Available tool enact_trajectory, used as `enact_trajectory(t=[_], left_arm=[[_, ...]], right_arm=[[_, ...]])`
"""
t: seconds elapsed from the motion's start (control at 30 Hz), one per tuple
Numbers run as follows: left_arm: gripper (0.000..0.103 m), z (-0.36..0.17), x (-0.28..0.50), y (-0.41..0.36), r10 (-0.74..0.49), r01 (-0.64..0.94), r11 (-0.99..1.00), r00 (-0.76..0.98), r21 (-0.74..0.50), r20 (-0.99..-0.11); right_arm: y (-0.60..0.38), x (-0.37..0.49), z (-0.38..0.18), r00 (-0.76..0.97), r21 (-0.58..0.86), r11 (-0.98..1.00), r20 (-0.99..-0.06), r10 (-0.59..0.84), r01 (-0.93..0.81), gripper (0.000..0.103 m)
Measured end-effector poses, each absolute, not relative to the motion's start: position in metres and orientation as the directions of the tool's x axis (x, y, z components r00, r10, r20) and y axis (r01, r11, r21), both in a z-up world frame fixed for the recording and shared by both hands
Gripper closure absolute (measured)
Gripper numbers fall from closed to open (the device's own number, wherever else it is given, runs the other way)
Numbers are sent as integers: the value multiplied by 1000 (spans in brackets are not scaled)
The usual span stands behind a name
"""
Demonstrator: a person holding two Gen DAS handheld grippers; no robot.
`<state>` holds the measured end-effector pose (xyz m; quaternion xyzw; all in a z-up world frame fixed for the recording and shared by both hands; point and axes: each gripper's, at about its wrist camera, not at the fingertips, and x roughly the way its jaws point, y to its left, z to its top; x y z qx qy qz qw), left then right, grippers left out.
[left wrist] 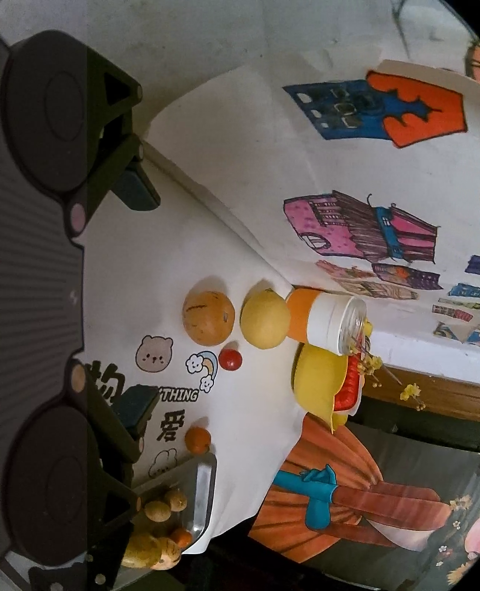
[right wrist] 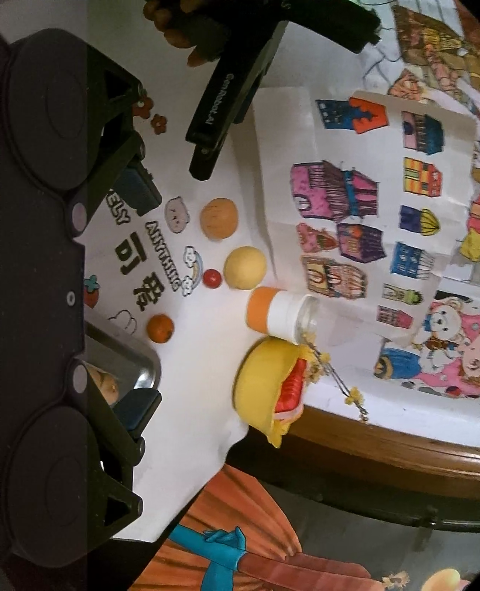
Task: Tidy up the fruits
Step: 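Lower the right gripper around the small tangerine while the left approaches the round orange fruit, then close the right gripper on the tangerine while the left closes on the round orange fruit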
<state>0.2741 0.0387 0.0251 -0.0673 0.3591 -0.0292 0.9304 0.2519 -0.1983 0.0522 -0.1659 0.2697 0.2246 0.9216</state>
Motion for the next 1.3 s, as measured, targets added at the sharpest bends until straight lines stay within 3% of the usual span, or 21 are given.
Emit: enact_trajectory(t=[0.23, 0.57, 1.03, 1.3], left_arm=[[0, 23, 286, 43, -100, -23, 983, 766, -183, -635], [0, 19, 303, 31, -74, -4, 992, 778, -123, -624], [1, 8, 327, 25, -86, 30, 995, 770, -99, -633], [12, 6, 333, 16, -110, 69, 994, 772, -88, -627]], right_arm=[[-189, 273, 37, 743, -190, 847, -598, 301, -496, 1], [-188, 302, 29, 724, -125, 865, -612, 319, -487, 2], [-179, 333, 12, 703, -142, 850, -639, 312, -507, 30], [-178, 349, 5, 685, -131, 860, -668, 291, -493, 40]])
